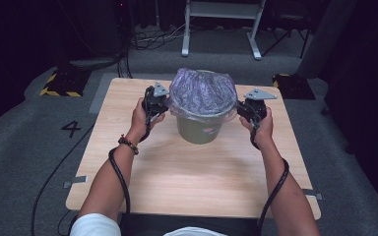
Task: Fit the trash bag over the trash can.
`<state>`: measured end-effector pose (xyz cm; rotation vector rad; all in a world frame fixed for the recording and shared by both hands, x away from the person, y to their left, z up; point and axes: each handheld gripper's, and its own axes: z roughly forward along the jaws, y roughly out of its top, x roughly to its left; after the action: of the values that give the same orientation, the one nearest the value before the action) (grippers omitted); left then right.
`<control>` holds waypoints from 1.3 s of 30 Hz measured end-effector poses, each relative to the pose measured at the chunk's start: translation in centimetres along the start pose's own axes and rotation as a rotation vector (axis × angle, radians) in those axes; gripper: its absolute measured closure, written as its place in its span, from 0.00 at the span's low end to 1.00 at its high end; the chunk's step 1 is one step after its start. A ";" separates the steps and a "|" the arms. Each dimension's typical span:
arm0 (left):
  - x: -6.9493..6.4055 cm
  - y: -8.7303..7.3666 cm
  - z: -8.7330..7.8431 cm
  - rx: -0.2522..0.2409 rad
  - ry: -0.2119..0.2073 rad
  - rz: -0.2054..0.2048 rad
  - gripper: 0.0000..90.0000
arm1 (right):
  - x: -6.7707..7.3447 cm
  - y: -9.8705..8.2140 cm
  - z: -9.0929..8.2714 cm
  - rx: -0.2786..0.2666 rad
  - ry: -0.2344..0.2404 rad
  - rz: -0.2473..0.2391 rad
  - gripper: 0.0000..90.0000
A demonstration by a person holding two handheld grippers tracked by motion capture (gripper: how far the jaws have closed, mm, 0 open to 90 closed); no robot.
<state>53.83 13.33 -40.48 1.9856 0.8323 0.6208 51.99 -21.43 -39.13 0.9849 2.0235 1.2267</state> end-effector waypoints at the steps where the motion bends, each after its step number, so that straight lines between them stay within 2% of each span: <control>1: 0.1 0.0 0.0 -0.002 -0.009 0.000 1.00 | -0.1 -0.1 0.0 -0.004 0.011 0.008 1.00; 3: 0.2 -0.2 -0.1 -0.006 -0.022 0.002 1.00 | -0.3 -0.3 -0.1 -0.004 0.040 0.019 1.00; 9: 0.5 -0.7 -0.8 -0.013 -0.068 0.010 1.00 | 0.0 -1.0 -0.5 0.000 0.094 -0.039 1.00; 11: 0.5 -0.9 -1.1 -0.016 -0.076 0.022 1.00 | 0.2 -1.1 -0.9 0.001 0.118 -0.040 1.00; 13: 0.3 -1.1 -1.5 -0.016 -0.084 0.035 1.00 | 0.6 -1.3 -1.5 0.004 0.129 -0.068 1.00; 16: 0.0 -1.3 -2.2 -0.014 -0.095 0.052 1.00 | 0.9 -1.5 -1.9 0.007 0.141 -0.080 1.00; 19: -0.5 -1.5 -2.8 -0.014 -0.087 0.068 0.99 | 1.2 -1.6 -2.4 0.009 0.145 -0.092 0.98; 21: -0.6 -1.7 -3.3 -0.028 -0.073 0.065 0.91 | 1.2 -1.7 -2.8 0.011 0.137 -0.095 0.94; 23: -0.4 -1.8 -4.0 -0.047 -0.061 0.053 0.82 | 1.2 -1.8 -3.3 0.000 0.132 -0.098 0.86; 24: -0.3 -2.0 -4.4 -0.053 -0.049 0.057 0.80 | 1.2 -1.8 -3.6 -0.003 0.119 -0.102 0.82; 26: -0.2 -2.1 -5.1 -0.054 -0.015 0.055 0.65 | 1.0 -1.9 -4.3 -0.012 0.100 -0.110 0.73; 28: 0.0 -2.3 -6.1 -0.071 0.003 0.055 0.57 | 0.9 -1.9 -5.0 -0.004 0.069 -0.136 0.61; 29: 0.0 -2.4 -6.7 -0.074 0.017 0.062 0.50 | 0.8 -1.9 -5.3 0.000 0.053 -0.143 0.59; 31: 0.1 -2.5 -7.7 -0.087 0.008 0.072 0.42 | 0.7 -1.9 -6.1 -0.012 0.053 -0.159 0.54; 34: 0.0 -2.6 -9.3 -0.121 -0.009 0.086 0.38 | 0.7 -1.9 -7.1 -0.035 0.038 -0.188 0.46; 39: -0.5 -2.4 -11.2 -0.175 -0.050 0.111 0.34 | 1.2 -1.3 -8.5 -0.091 0.074 -0.215 0.42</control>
<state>45.05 19.79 -37.01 1.8887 0.6192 0.6809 44.37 -24.95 -36.93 0.6682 2.0499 1.2415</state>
